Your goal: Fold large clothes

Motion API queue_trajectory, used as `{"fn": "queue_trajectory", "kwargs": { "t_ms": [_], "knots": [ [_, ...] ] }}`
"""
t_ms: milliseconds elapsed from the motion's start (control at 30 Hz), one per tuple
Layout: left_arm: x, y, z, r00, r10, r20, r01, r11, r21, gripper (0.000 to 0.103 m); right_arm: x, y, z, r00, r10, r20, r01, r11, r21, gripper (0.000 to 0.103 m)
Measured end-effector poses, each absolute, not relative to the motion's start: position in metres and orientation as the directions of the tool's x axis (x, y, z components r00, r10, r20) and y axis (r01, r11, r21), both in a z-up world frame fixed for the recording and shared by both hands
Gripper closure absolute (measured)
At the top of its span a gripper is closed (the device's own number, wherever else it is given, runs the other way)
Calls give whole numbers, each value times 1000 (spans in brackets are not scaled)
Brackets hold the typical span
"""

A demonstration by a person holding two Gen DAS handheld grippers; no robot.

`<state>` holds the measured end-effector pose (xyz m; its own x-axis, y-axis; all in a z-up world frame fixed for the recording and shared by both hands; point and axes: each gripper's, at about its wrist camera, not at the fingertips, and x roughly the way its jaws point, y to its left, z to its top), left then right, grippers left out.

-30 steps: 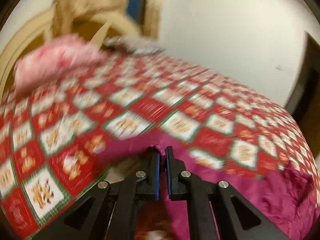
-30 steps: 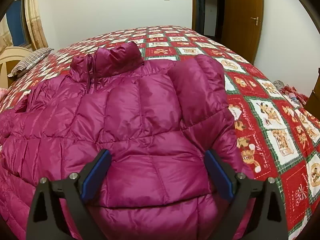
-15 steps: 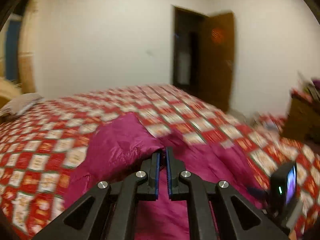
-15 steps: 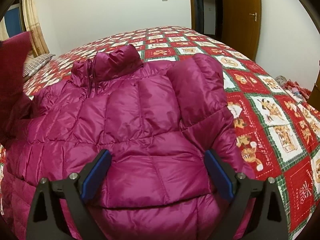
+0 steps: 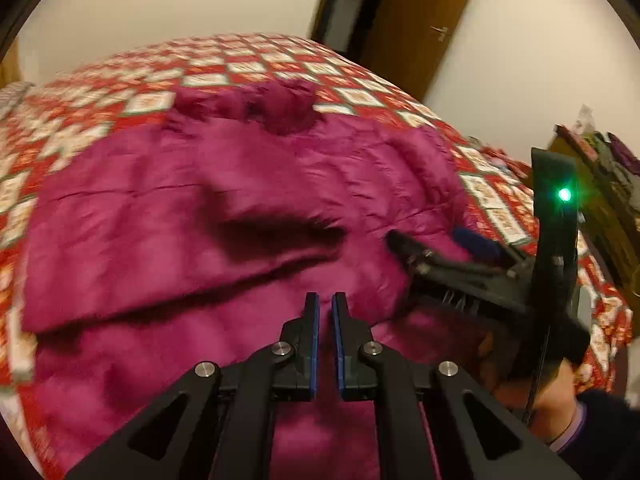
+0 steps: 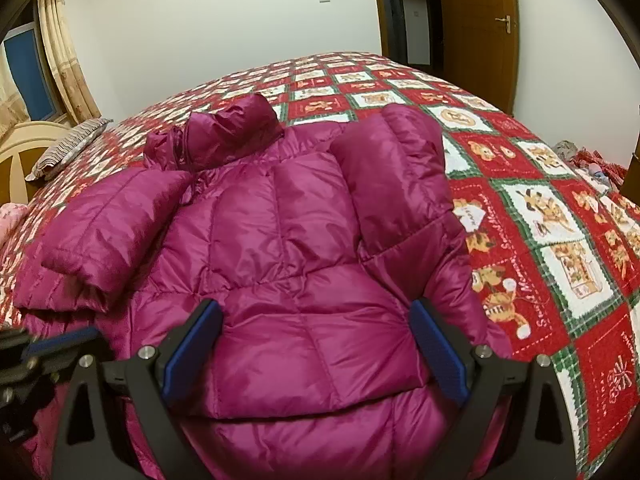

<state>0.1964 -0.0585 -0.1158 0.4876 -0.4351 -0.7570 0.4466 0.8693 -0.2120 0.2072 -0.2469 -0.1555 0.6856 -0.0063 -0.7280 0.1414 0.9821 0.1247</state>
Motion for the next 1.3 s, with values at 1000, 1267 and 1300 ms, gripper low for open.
{"fn": "queue_trajectory", "kwargs": {
  "t_ms": [1000, 1267, 1300],
  "knots": [
    [167, 157, -79, 686, -38, -726, -113, 981, -159, 97, 215, -156, -86, 715, 40, -698, -31, 999, 26, 83],
    [181, 125, -74, 672, -95, -735, -46, 985, -169, 97, 180, -263, -119, 643, -30, -765, 250, 953, 172, 19],
    [185, 120, -75, 670, -87, -737, -43, 987, -156, 97, 174, -270, -115, 650, -41, -759, 273, 945, 182, 19]
  ]
}}
